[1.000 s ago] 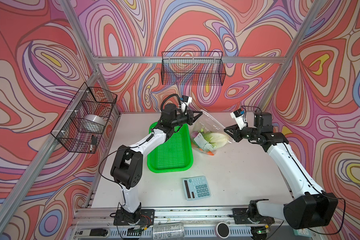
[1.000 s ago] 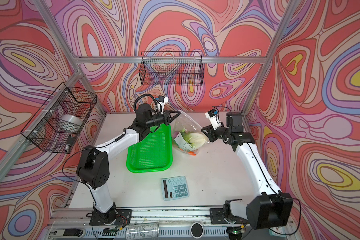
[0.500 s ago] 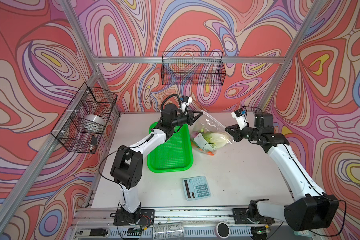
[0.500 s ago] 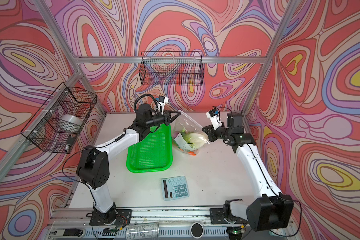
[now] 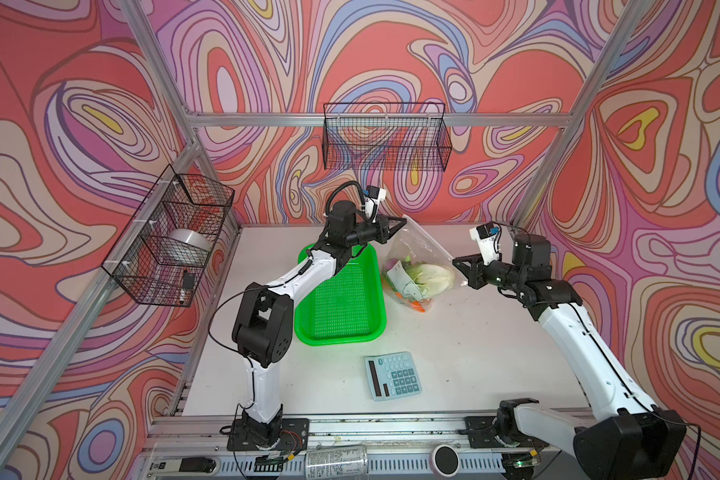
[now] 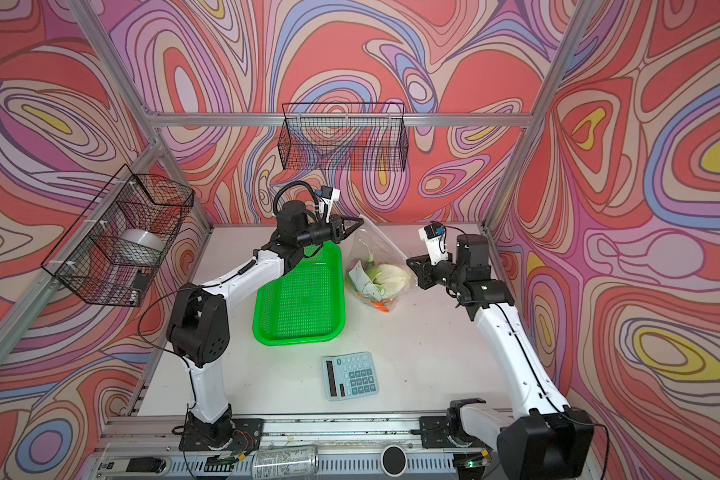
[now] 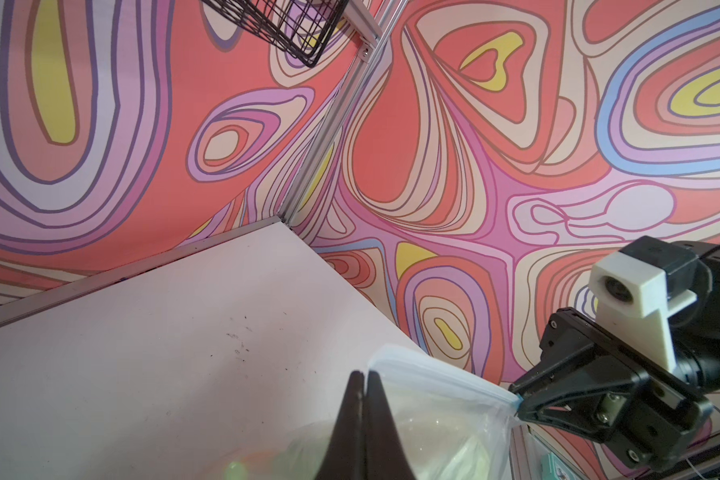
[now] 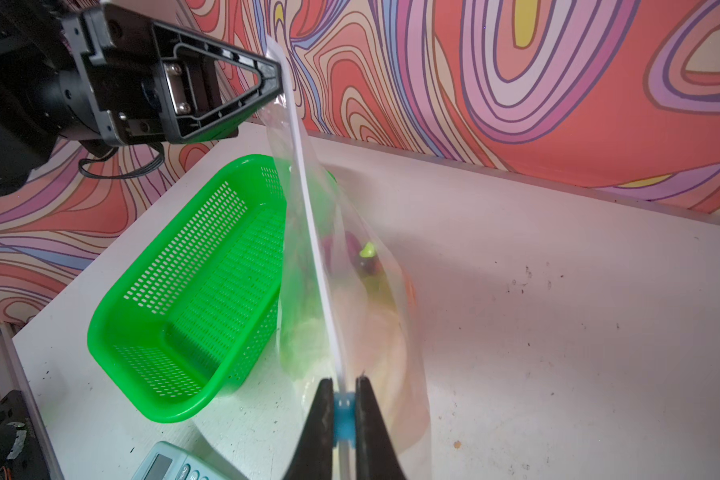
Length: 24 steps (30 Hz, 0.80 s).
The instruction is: Place the food in the zip-top bag and seal the zipper
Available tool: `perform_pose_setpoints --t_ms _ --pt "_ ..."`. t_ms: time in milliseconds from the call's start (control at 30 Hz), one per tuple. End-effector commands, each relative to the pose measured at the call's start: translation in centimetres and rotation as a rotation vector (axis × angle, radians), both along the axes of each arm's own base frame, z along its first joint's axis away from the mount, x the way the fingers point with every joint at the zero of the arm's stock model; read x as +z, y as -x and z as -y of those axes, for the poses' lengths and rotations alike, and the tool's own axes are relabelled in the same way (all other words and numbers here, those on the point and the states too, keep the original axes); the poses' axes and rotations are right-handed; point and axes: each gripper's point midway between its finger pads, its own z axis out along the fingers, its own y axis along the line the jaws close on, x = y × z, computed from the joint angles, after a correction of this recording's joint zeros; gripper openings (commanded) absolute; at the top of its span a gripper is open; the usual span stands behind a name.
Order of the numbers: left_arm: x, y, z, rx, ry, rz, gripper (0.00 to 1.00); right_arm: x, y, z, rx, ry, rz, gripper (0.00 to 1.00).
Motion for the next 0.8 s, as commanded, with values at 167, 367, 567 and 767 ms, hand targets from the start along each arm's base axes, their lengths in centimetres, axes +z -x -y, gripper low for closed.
perform_pose_setpoints --t_ms 167,367,567,767 --pt "2.2 -3.6 -3.0 0.131 0.004 0.059 0.00 -1.6 1.5 1.2 -0.080 0.004 -0.088 0.08" --pt "2.0 -4.0 -3.3 0.143 -0.001 0.059 0.00 -2.3 3.1 1.4 -0.094 -0.001 -0.130 0.09" --pt "1.5 -3.9 -3.3 0.141 -0.009 0.052 0.00 -3.1 4.5 1.9 -0.126 0.005 -0.171 0.10" --pt "1.5 -3.8 -3.3 0.134 -0.007 0.050 0.00 -3.6 5.4 2.1 -0.140 0.008 -0.206 0.10"
